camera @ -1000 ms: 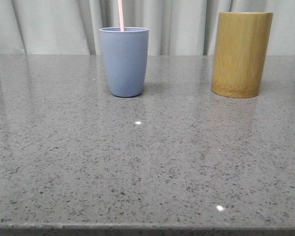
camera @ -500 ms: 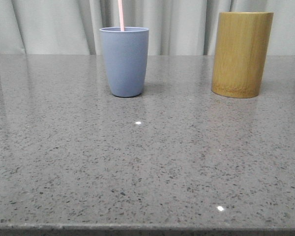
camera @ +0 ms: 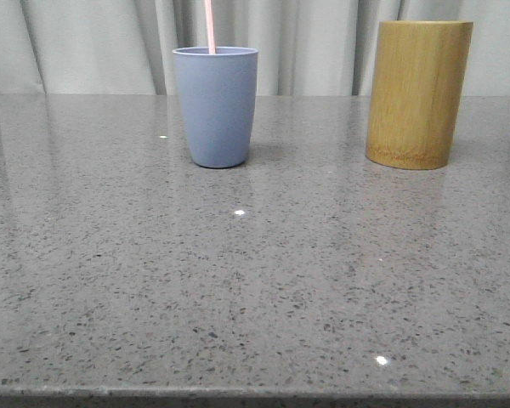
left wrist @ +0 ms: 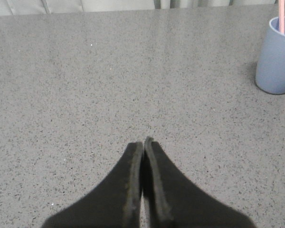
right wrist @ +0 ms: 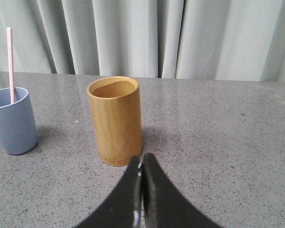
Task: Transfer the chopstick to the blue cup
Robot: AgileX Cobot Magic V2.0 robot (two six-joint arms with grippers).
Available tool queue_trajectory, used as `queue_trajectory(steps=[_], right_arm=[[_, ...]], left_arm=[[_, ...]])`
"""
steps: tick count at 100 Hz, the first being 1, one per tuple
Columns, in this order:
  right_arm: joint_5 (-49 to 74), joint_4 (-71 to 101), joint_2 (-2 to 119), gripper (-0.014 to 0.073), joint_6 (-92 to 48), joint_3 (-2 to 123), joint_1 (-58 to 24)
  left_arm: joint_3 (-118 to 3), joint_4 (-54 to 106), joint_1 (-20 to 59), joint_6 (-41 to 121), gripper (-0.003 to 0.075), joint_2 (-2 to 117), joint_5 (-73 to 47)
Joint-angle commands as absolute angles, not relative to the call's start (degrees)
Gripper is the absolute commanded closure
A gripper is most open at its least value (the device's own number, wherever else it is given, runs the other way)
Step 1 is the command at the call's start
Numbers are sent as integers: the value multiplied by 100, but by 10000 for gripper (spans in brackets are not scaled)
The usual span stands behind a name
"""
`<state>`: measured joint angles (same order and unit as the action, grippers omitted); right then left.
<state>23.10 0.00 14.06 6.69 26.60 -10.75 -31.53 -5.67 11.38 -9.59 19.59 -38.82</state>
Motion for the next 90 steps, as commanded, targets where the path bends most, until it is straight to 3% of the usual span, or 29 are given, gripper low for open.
queue_trajectory(steps=[1, 23, 44, 68, 90], right_arm=[[1809, -81, 1451, 691, 646, 2800, -1039], [1809, -81, 1451, 691, 646, 2800, -1039], [1809, -81, 1451, 691, 646, 2800, -1039], [1809, -81, 1451, 691, 646, 2800, -1039], [1812, -81, 1457, 691, 646, 2800, -1039]], left_arm=[[-3137, -541, 1055, -977, 739, 1950, -3283], [-2111, -360, 608, -963, 739, 1475, -1579], [-946, -360, 294, -669, 739, 686, -676], [75, -335, 172, -669, 739, -187, -431], [61, -300, 172, -669, 739, -221, -683]])
